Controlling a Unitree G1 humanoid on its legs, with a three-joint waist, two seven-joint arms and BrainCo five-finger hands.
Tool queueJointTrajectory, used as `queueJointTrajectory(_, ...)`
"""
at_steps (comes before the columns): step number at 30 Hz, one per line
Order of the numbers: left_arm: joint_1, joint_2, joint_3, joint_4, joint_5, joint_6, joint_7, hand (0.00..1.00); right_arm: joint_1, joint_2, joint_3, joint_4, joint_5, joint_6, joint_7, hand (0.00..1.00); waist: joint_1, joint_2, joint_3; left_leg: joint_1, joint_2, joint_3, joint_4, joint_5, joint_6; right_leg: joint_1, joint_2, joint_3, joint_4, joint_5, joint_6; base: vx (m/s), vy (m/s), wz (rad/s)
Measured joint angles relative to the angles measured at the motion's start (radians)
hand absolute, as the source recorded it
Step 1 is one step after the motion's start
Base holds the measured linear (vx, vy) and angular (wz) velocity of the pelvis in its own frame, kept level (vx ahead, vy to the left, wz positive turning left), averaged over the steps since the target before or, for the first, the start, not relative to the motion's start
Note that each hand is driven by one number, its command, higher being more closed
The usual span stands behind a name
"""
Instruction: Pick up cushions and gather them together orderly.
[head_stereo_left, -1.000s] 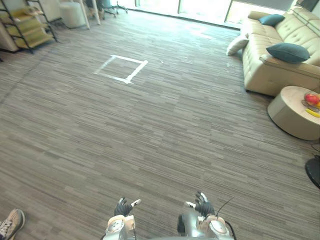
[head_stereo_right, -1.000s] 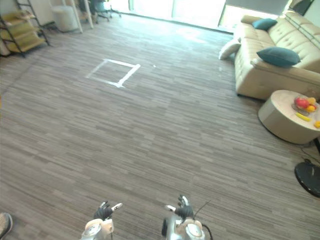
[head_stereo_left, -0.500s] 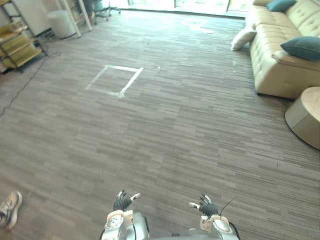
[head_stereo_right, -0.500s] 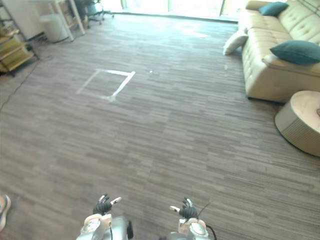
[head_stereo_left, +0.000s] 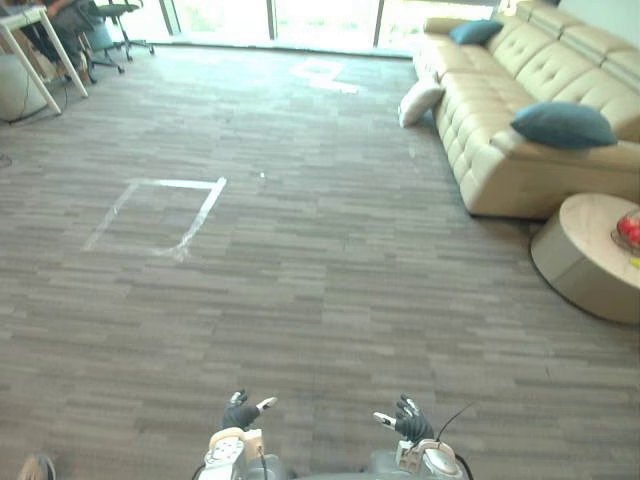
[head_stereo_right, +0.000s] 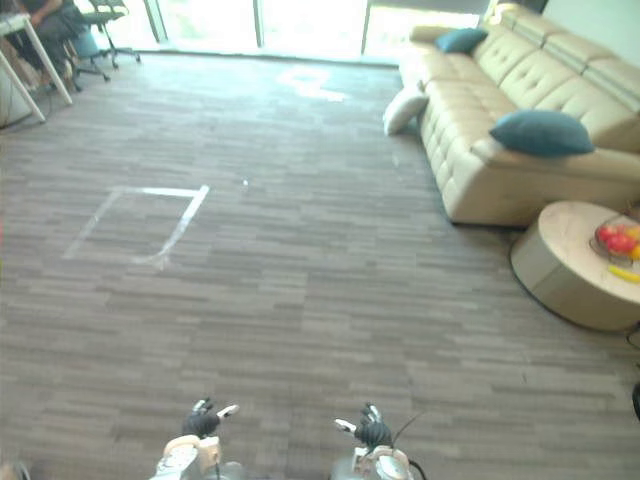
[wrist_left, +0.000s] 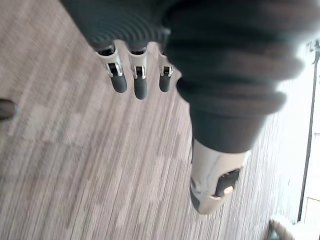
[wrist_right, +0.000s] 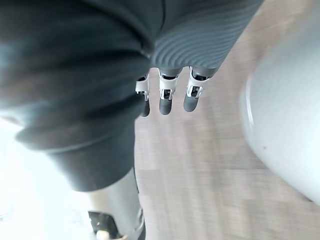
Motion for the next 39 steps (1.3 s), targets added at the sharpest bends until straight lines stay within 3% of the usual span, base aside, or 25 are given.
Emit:
queueJointTrajectory(1,-0.003,-0.008,0.000,0.010,0.000,0.004,-0.001,0.00,-0.014,-0.017,0.000,0.002,0.000,0.000,0.001,0.00,-0.025,0.010,0.005,0.058,0.015,-0.014,-0.025,-0.019,0.014,-0.015,0.011,-0.074,-0.193,0.003,-0.023,0.68,-0.061,0.49)
queueJointTrajectory(2,-0.007,-0.009,-0.008,0.010,0.001,0.002,-0.002,0.00,-0.022,-0.021,-0.003,0.009,0.001,-0.001,0.001,0.00,-0.032,0.013,0.004,0.103,0.019,-0.030,-0.053,-0.022,0.019,-0.020,0.031,-0.107,-0.429,0.057,-0.049,0.85,-0.127,0.68)
queueJointTrajectory(4,-0.004,-0.005,-0.016,0.009,0.001,-0.001,-0.003,0.00,-0.025,-0.023,-0.011,0.026,0.000,-0.001,0.001,0.00,-0.031,0.001,0.003,0.132,0.005,-0.075,-0.052,-0.022,0.019,-0.022,0.050,-0.075,-0.621,0.130,-0.068,0.69,-0.153,0.57)
queueJointTrajectory(5,0.008,-0.013,-0.014,0.014,0.004,0.000,-0.004,0.00,-0.027,-0.041,-0.011,0.044,-0.001,0.009,0.001,0.00,-0.041,0.011,-0.005,0.157,0.022,-0.135,-0.023,-0.021,0.019,-0.017,0.068,-0.045,-0.581,0.239,-0.157,0.77,-0.215,0.48)
queueJointTrajectory(6,0.011,-0.040,0.010,0.015,0.010,-0.001,-0.005,0.00,-0.032,-0.064,-0.027,0.043,-0.004,0.010,0.002,0.00,-0.036,0.063,-0.005,0.139,0.059,-0.167,0.064,-0.005,-0.006,-0.017,0.082,-0.067,-0.506,0.161,-0.176,0.91,-0.252,0.41)
queueJointTrajectory(7,0.011,-0.039,0.012,0.015,0.011,-0.001,-0.005,0.00,-0.035,-0.065,-0.034,0.042,-0.006,0.011,0.001,0.00,-0.031,0.073,-0.005,0.125,0.068,-0.177,0.103,0.007,-0.025,-0.014,0.087,-0.070,-0.492,0.140,-0.180,0.73,-0.206,0.17)
queueJointTrajectory(8,0.008,-0.035,0.024,0.013,0.018,-0.001,-0.005,0.00,-0.043,-0.070,-0.036,0.042,-0.008,0.012,-0.002,0.00,-0.031,0.095,0.004,0.049,0.095,-0.219,0.305,0.087,-0.095,0.027,0.104,-0.088,-0.476,0.078,-0.191,0.74,-0.217,0.09)
queueJointTrajectory(10,0.008,-0.038,0.084,0.004,0.018,-0.001,-0.008,0.00,-0.051,-0.066,-0.030,0.039,-0.006,0.017,-0.004,0.00,-0.028,0.113,0.028,-0.150,0.131,-0.283,0.739,0.306,-0.207,0.178,0.151,-0.086,-0.565,0.035,-0.211,0.81,-0.202,-0.03)
queueJointTrajectory(12,0.005,-0.034,0.102,-0.028,0.017,-0.004,-0.008,0.00,-0.055,-0.044,-0.018,0.042,0.001,0.023,-0.007,0.00,-0.017,0.108,0.050,-0.236,0.148,-0.250,0.926,0.267,-0.171,0.311,0.177,-0.066,-0.644,0.020,-0.228,0.61,-0.108,-0.36)
queueJointTrajectory(13,0.009,-0.023,0.096,-0.060,0.017,-0.009,-0.006,0.00,-0.054,-0.014,0.009,0.048,0.002,0.028,-0.011,0.00,0.012,0.067,0.059,-0.345,0.151,-0.180,0.984,0.194,-0.122,0.444,0.176,-0.027,-0.740,0.009,-0.232,0.59,-0.118,-0.61)
queueJointTrajectory(15,0.009,-0.009,0.083,-0.086,0.014,-0.012,-0.005,0.00,-0.056,0.005,0.017,0.048,0.003,0.029,-0.011,0.00,0.031,0.053,0.047,-0.467,0.154,-0.113,0.905,0.143,-0.109,0.533,0.171,0.018,-0.820,-0.005,-0.224,0.67,-0.092,-0.79)
queueJointTrajectory(18,0.013,-0.012,0.080,-0.113,0.013,-0.024,-0.003,0.00,-0.051,0.021,0.022,0.047,0.003,0.035,-0.012,0.00,0.035,0.054,0.050,-0.561,0.125,-0.047,0.524,0.122,-0.084,0.651,0.149,0.058,-0.894,-0.040,-0.183,0.58,0.021,-0.49)
queueJointTrajectory(20,0.025,-0.018,0.080,-0.123,0.012,-0.028,0.000,0.00,-0.040,0.014,0.021,0.047,0.003,0.035,-0.013,0.00,0.043,0.053,0.033,-0.565,0.079,-0.052,0.168,0.181,-0.077,0.718,0.118,0.091,-0.920,-0.080,-0.118,0.67,0.175,-0.77)
queueJointTrajectory(22,0.041,-0.021,0.082,-0.121,0.009,-0.029,0.002,0.00,-0.018,0.017,0.026,0.047,0.002,0.035,-0.013,0.00,0.056,0.047,-0.012,-0.576,0.062,-0.055,0.161,0.323,-0.040,0.733,0.093,0.141,-0.892,-0.109,-0.076,0.83,0.309,-0.94)
queueJointTrajectory(24,0.040,0.009,0.082,-0.108,0.008,-0.026,-0.002,0.00,0.021,0.028,0.027,0.038,0.000,0.037,-0.012,0.00,0.049,-0.035,-0.052,-0.510,-0.010,-0.007,0.174,0.256,0.011,0.620,0.004,0.189,-0.569,-0.099,-0.037,0.80,0.307,-0.46)
queueJointTrajectory(25,0.039,0.012,0.082,-0.105,0.008,-0.026,-0.001,0.00,0.027,0.029,0.028,0.038,0.000,0.037,-0.012,0.00,0.049,-0.044,-0.051,-0.492,-0.020,-0.005,0.176,0.240,0.015,0.592,-0.005,0.195,-0.484,-0.079,-0.021,0.69,0.306,-0.12)
queueJointTrajectory(26,0.027,0.024,0.081,-0.092,0.007,-0.024,0.000,0.00,0.047,0.028,0.034,0.036,0.001,0.037,-0.012,0.00,0.045,-0.063,-0.041,-0.421,-0.047,-0.002,0.177,0.186,0.030,0.484,-0.017,0.232,-0.204,0.048,0.008,0.64,0.279,-0.11)
queueJointTrajectory(27,0.017,0.027,0.080,-0.061,0.007,-0.020,0.002,0.00,0.042,0.018,0.033,0.032,-0.002,0.034,-0.009,0.00,0.040,-0.059,-0.036,-0.343,-0.059,0.002,0.170,0.138,0.030,0.389,-0.017,0.242,0.019,0.089,0.018,0.75,0.323,-0.14)
queueJointTrajectory(29,0.010,0.017,0.062,-0.033,0.009,-0.006,0.001,0.00,0.043,0.006,0.032,0.005,-0.009,0.027,-0.009,0.00,0.031,-0.025,-0.022,-0.205,-0.058,0.000,0.107,0.098,0.028,0.286,-0.013,0.195,0.159,0.062,0.028,0.53,0.208,-0.16)
queueJointTrajectory(32,0.005,0.004,0.019,-0.015,0.010,0.000,-0.002,0.00,0.048,0.005,0.016,-0.035,-0.036,0.019,-0.007,0.00,0.019,-0.018,-0.019,-0.058,-0.052,-0.025,0.010,0.034,0.031,0.081,-0.006,0.045,0.110,-0.012,0.001,0.50,0.112,0.11)
queueJointTrajectory(34,-0.001,-0.007,0.000,0.003,0.011,0.006,-0.003,0.00,0.035,-0.002,0.004,-0.040,-0.036,0.009,-0.004,0.00,0.001,-0.005,-0.009,0.026,-0.026,-0.044,-0.018,-0.007,0.028,0.018,0.017,-0.073,-0.150,-0.027,-0.041,0.61,0.003,0.34)
queueJointTrajectory(35,-0.003,-0.010,0.000,0.005,0.015,0.006,-0.003,0.00,0.029,-0.007,0.004,-0.036,-0.036,0.009,-0.003,0.00,-0.005,-0.003,-0.008,0.046,-0.021,-0.052,-0.027,-0.012,0.026,0.009,0.026,-0.102,-0.243,-0.013,-0.056,0.62,-0.046,0.45)
queueJointTrajectory(37,-0.013,-0.016,-0.001,0.007,0.019,0.004,-0.005,0.00,0.006,-0.017,0.004,-0.018,-0.036,0.009,-0.004,0.00,-0.023,0.000,-0.006,0.117,-0.020,-0.090,-0.077,-0.023,0.025,-0.010,0.076,-0.111,-0.591,0.125,-0.104,0.71,-0.098,0.54)
queueJointTrajectory(38,-0.010,-0.020,0.000,0.009,0.020,0.004,-0.007,0.00,0.004,-0.019,0.004,-0.008,-0.037,0.010,-0.003,0.00,-0.027,0.003,-0.005,0.131,-0.016,-0.111,-0.070,-0.023,0.025,-0.006,0.088,-0.091,-0.582,0.178,-0.146,0.77,-0.146,0.47)
queueJointTrajectory(39,-0.003,-0.036,0.010,0.016,0.021,0.005,-0.009,0.00,-0.010,-0.037,0.004,0.002,-0.038,0.015,-0.003,0.00,-0.032,0.030,-0.010,0.137,0.016,-0.148,-0.019,-0.022,0.023,0.001,0.107,-0.079,-0.533,0.186,-0.207,0.75,-0.150,0.29)
